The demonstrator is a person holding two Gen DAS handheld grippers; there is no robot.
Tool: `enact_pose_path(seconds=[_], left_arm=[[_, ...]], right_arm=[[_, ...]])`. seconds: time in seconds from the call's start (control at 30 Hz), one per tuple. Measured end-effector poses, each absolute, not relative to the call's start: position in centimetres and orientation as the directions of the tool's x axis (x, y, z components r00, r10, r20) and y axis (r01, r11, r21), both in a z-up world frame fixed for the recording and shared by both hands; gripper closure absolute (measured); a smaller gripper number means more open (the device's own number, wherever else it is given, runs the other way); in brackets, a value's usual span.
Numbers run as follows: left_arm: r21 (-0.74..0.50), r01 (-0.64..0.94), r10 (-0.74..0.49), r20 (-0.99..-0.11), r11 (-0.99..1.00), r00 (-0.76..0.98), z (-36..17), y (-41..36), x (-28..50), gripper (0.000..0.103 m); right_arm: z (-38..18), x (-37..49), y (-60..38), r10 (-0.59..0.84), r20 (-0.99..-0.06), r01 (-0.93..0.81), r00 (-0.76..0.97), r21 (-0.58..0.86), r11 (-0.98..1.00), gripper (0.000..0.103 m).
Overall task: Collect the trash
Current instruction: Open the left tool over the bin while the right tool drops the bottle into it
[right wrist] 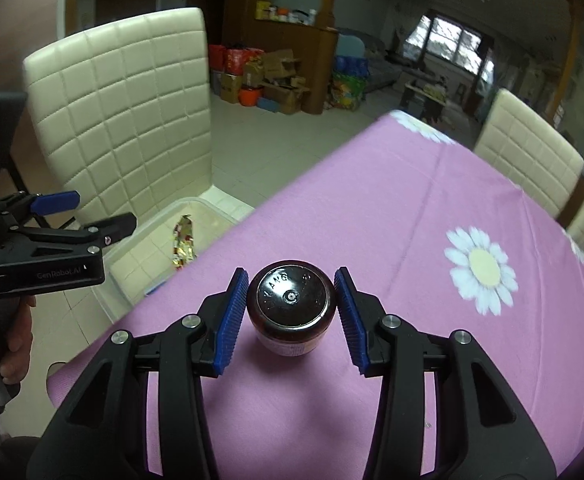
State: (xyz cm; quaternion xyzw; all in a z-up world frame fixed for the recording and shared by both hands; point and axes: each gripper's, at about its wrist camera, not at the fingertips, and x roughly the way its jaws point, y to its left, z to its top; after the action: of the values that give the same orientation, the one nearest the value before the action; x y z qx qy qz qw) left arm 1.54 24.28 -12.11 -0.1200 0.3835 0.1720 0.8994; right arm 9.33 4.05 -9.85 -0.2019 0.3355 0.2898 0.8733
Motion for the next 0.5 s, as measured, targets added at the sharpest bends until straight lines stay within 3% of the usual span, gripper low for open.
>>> enact_pose_path(seconds=[0.5], left_arm=[[-0.066,-0.470,0.272,-0.741,0.880,0.614,-13.8,27.6,-0.6,0.012]], right_arm=[[-9.5,10.6,9.0,0.450,-0.681,-0.693,0.578,-0.119,0.711,0.057]])
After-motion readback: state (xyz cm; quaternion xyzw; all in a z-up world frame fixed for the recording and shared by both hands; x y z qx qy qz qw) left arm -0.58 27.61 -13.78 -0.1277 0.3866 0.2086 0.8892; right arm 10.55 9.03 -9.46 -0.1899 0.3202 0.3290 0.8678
